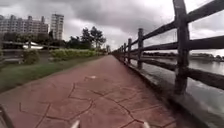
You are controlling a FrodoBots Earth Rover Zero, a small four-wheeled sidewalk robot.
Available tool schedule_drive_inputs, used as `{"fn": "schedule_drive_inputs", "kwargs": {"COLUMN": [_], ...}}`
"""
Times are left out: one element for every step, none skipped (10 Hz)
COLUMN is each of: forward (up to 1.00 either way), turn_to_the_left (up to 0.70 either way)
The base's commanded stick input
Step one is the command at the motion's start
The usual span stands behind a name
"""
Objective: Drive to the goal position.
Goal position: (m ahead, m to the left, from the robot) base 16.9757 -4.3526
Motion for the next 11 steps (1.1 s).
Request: {"fn": "schedule_drive_inputs", "kwargs": {"forward": [0.5, 0.5, 0.5, 0.5, 0.5, 0.5, 0.5, 0.5, 0.5, 0.5, 0.5], "turn_to_the_left": [0.0, 0.0, 0.0, 0.0, 0.0, 0.0, 0.0, 0.0, 0.0, 0.0, 0.0]}}
